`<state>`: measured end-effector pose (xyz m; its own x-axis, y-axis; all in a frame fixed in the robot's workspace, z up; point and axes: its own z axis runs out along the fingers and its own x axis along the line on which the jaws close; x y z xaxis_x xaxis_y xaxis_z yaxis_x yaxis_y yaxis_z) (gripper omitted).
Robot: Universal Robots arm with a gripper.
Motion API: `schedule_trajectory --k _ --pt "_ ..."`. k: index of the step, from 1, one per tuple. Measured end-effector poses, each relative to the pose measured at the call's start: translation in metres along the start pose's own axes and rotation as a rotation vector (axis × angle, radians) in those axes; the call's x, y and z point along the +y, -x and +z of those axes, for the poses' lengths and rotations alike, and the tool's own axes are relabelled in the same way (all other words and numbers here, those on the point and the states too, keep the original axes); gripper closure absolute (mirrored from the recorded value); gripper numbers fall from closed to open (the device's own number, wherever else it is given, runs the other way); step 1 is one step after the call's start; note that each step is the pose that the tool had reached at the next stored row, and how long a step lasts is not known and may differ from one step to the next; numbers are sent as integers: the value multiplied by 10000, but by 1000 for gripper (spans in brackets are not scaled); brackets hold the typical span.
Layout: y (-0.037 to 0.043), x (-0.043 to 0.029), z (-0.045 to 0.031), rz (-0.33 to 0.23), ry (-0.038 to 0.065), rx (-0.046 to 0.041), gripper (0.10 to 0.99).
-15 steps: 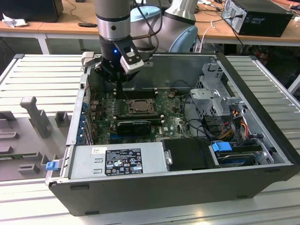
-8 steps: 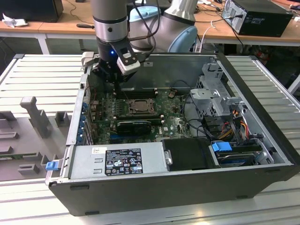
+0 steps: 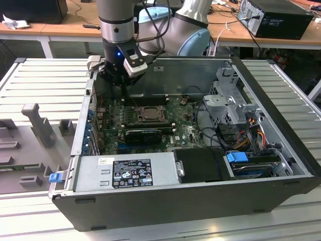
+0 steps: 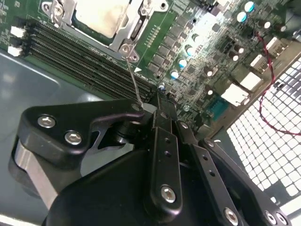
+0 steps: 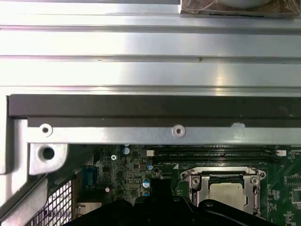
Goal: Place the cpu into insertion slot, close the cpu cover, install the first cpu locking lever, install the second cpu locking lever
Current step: 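Install the first cpu locking lever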
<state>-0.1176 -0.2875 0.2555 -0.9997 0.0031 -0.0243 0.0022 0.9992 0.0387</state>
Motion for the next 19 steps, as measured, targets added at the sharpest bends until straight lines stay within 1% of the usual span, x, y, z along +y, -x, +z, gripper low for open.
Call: schedule_trajectory --k 3,7,13,15,19 --pt "9 0 6 -3 3 -2 980" --pt "90 0 10 -1 -2 0 980" --pt "189 0 18 -1 -27 0 980" --pt "249 0 22 -3 -33 0 980" --pt "328 0 29 -2 -42 -1 980"
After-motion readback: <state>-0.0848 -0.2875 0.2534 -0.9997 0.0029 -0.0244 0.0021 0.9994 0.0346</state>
